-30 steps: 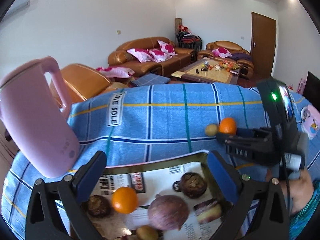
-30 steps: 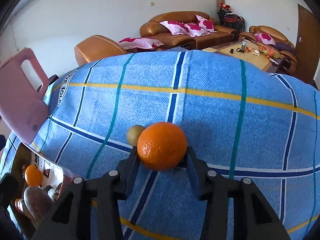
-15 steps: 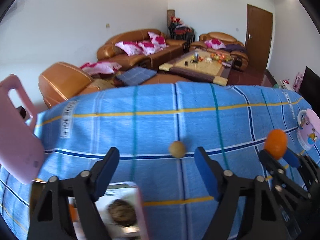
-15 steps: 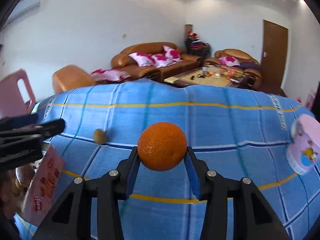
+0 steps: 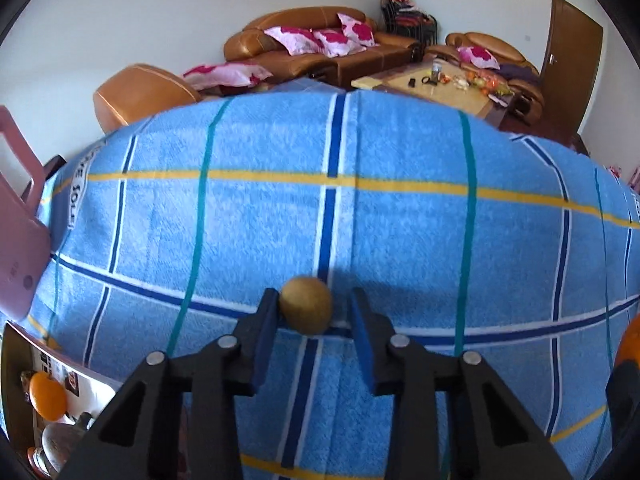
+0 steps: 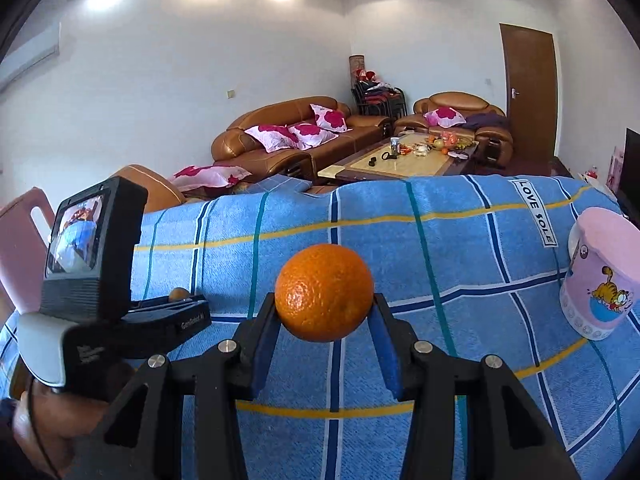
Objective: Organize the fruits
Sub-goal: 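Carry the orange with the right tool while the left tool carries the kiwi-like fruit over the tin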
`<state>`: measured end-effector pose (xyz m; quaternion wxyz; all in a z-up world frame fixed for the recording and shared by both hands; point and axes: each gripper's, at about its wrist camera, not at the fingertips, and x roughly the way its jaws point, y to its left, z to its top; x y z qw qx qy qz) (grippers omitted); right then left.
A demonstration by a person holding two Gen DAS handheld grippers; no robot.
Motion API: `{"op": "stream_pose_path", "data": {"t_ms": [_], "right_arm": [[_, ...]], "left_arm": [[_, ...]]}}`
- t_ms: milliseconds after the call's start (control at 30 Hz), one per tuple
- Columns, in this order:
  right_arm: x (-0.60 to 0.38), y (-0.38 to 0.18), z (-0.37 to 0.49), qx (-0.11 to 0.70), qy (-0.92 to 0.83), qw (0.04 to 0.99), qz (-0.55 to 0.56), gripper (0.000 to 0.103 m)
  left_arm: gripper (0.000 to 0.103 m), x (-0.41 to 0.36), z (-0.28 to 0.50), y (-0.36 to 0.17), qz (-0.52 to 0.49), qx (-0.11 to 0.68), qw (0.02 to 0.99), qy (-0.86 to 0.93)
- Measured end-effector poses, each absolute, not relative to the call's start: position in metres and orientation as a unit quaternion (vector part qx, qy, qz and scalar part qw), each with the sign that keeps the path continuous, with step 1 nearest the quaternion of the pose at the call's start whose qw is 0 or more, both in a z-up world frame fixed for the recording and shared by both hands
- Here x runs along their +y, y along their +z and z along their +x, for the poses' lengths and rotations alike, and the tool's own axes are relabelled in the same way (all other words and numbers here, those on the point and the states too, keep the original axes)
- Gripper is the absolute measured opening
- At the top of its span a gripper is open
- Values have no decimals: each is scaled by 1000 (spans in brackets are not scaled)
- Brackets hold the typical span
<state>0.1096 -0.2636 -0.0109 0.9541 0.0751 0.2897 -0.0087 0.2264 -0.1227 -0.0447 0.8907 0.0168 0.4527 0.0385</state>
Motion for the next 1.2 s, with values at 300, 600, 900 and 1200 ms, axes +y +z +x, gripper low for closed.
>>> {"op": "stream_pose_path", "data": {"t_ms": [300,600,900,1200], "right_arm": [[-260,-13,116,296,-5,952,76,47],[-263,-17,122,299,-9,951,84,47],[-264,-14,115,273,-28,959,74,47],[-259,-11,107,244,-57,967,54,47]], "left_arm": [[42,-106,226,-49,-12,440,897,54],[27,-102,218,-50,-26,430,902,29],[27,-125,169,-25,-9,379,924,-41],[27,-118,94,4,27,301,951,-61]]}}
